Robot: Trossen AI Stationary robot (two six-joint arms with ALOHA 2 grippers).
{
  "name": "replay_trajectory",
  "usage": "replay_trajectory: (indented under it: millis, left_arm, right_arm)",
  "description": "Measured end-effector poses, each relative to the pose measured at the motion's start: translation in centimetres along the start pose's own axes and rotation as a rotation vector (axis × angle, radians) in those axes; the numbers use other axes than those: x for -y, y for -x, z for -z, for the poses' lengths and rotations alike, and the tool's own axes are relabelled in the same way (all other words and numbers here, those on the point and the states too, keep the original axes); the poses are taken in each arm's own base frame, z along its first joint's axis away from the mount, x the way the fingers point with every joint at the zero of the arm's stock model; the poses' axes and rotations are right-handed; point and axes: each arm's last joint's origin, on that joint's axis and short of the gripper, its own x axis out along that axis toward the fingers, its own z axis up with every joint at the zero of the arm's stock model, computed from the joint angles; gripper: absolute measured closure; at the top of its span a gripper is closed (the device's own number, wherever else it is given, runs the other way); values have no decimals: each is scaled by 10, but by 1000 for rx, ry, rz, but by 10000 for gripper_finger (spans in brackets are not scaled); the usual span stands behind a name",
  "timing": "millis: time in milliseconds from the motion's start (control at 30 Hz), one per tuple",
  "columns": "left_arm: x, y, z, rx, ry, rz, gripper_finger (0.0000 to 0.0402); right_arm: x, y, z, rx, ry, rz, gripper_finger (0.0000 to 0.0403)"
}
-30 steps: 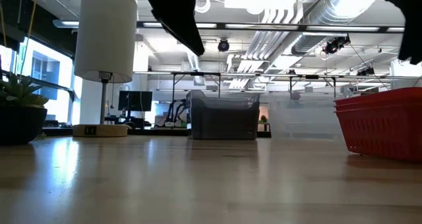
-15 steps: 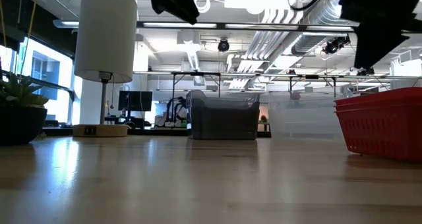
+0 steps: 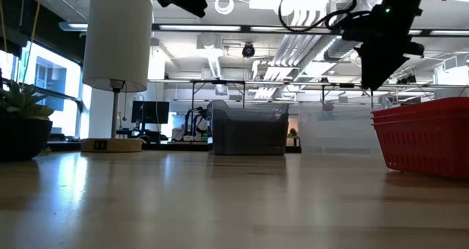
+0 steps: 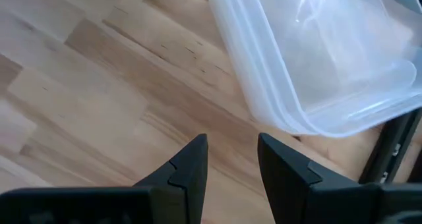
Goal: Stack baskets by color
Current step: Adjust the stacked bins
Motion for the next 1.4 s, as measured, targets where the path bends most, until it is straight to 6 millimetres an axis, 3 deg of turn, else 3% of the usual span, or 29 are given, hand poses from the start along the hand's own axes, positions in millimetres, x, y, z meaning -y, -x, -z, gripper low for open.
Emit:
replay_trajectory:
  millis: [667,1400]
  left_arm:
    - [-1,0,3,-33,-3,-8,257]
    - [-1,0,3,-33,-3,-8,257]
  right_arm:
    - [3,-51,-23,-191,46,133,284]
    - [51,-64,-46,-207,37,372,284]
